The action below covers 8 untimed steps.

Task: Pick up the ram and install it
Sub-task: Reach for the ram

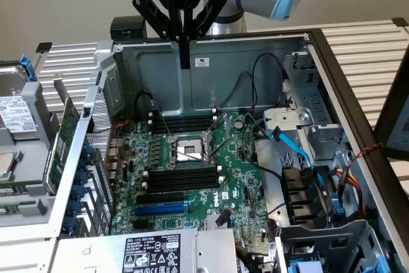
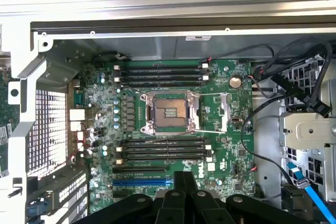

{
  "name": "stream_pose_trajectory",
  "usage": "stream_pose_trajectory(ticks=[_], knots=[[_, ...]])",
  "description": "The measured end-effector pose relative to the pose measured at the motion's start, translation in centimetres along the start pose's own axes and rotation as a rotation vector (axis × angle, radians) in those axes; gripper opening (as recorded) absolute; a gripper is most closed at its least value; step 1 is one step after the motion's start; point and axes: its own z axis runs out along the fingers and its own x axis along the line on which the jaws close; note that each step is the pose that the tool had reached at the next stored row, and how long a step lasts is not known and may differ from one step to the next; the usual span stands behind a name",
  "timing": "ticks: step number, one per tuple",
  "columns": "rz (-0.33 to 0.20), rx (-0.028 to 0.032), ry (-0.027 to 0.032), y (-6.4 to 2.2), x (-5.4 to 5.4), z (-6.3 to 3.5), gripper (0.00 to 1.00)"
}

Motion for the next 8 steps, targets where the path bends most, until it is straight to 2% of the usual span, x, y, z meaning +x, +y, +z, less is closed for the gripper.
stream_pose_trajectory(ticks=[4,8], knots=[[0.0,-0.0001,0.0,-0.08,1.2,-0.02,0.11],[0.0,-0.0002,-0.0001,-0.21,2.9,-0.05,0.11]])
